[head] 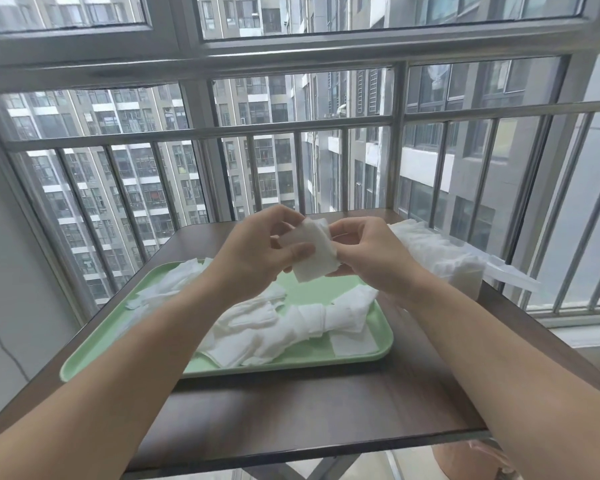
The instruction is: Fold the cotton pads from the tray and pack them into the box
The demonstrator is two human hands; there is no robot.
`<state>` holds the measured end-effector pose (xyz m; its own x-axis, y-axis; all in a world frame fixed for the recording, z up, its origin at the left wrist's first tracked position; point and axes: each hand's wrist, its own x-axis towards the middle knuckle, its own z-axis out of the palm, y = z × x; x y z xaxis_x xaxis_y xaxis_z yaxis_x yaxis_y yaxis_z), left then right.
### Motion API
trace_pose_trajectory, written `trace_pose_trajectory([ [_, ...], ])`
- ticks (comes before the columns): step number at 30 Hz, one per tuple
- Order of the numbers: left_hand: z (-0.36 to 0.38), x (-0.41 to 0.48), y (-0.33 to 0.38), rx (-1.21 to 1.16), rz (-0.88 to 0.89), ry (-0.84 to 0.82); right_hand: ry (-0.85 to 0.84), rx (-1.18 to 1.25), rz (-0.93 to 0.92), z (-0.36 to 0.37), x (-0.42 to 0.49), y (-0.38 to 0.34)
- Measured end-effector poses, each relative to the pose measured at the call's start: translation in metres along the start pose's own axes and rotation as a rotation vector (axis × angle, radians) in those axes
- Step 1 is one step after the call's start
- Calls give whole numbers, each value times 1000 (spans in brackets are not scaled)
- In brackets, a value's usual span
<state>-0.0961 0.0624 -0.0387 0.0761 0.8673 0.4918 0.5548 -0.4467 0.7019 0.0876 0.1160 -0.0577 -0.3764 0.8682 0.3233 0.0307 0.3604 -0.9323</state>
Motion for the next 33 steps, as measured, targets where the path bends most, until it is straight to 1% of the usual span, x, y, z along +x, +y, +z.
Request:
trace_pose_trajectory([
  [5, 1, 3, -5, 66, 0, 14, -24, 32, 11, 1, -2, -2],
  [10, 3, 6, -6, 215, 5, 98, -59, 119, 20, 1, -2, -4],
  [12, 3, 7, -4, 254, -16, 128, -48, 66, -25, -1, -3, -5],
  [14, 5, 10, -3, 263, -86, 136, -9, 27, -62, -2, -3, -5],
  [16, 10, 12, -4, 181, -166, 86, 79, 51, -90, -5, -2, -6],
  [18, 16, 13, -6, 155, -213, -22, 220, 87, -103, -7, 0, -7],
  [20, 23, 13, -6, 262, -216, -160, 352, 42, -119, -10, 1, -9],
  [22, 33, 14, -6, 364, -197, -295, 423, -26, -145, -11, 3, -8],
  [25, 51, 19, -2, 431, -206, -436, 471, -185, -220, -12, 4, -5],
  [27, 62, 23, 2, 465, -219, -466, 469, -290, -263, -12, 4, -4],
  [31, 80, 29, 7, 550, -159, -510, 454, -322, -271, -12, 1, -6],
  [33, 86, 30, 7, 536, -134, -517, 449, -322, -267, -12, 1, -7],
])
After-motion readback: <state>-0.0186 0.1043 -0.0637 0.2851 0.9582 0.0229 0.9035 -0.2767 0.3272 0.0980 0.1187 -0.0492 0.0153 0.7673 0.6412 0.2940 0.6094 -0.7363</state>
